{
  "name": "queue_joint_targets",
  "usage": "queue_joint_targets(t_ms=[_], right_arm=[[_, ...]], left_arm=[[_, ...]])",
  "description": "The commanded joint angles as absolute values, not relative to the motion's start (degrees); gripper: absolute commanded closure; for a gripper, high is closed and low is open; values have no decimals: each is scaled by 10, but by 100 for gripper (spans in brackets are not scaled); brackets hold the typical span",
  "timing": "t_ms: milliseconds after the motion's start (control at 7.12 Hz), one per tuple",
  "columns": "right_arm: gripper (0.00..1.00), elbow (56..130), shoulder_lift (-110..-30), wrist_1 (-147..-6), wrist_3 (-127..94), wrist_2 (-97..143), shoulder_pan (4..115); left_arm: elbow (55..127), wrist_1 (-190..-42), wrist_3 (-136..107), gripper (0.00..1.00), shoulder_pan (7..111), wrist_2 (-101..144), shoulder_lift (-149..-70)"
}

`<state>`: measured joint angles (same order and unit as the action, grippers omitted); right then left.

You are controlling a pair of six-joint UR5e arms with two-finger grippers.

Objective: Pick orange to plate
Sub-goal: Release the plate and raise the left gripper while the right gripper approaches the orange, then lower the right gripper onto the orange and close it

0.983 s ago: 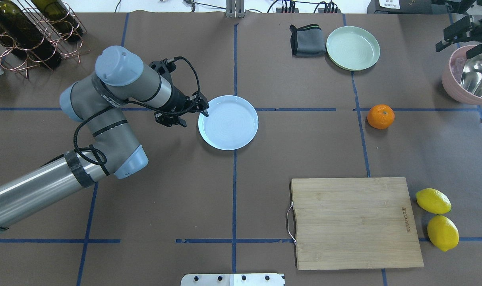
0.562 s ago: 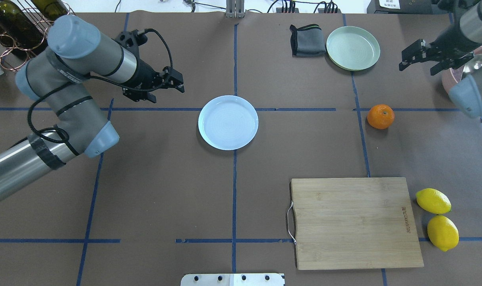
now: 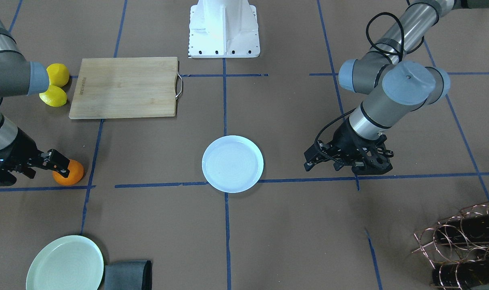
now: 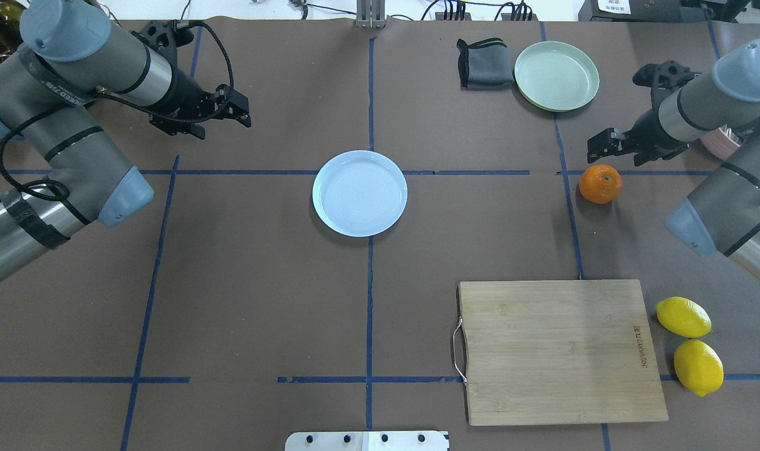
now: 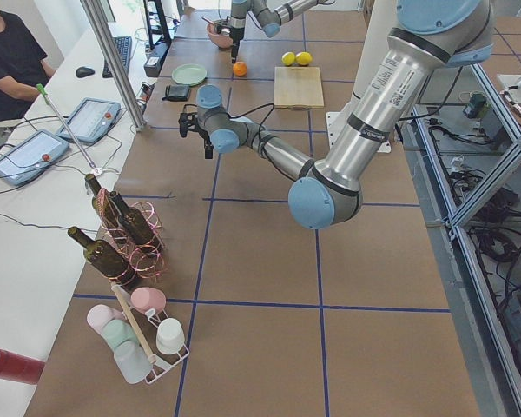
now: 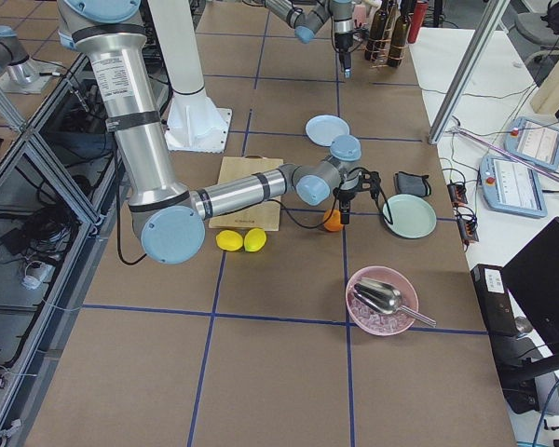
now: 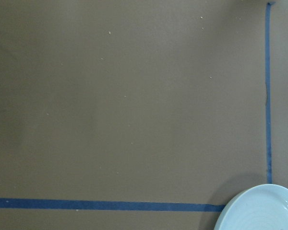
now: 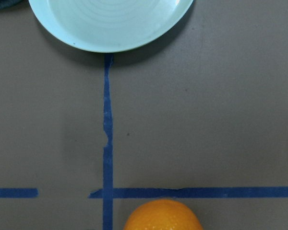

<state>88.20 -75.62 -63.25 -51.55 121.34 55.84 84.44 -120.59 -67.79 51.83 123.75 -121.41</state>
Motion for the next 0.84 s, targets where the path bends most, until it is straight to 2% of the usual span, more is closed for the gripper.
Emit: queue_joint_targets(t_ms=[0,702], right_arm=[[0,871,-758,-625,-519,1202,537],[0,845,-746,-630,-513,1188,512]], left_arm=[[845,-1203,-673,0,519,1238,-1213],[843,-1204,-672,0,519,1237,-1211]])
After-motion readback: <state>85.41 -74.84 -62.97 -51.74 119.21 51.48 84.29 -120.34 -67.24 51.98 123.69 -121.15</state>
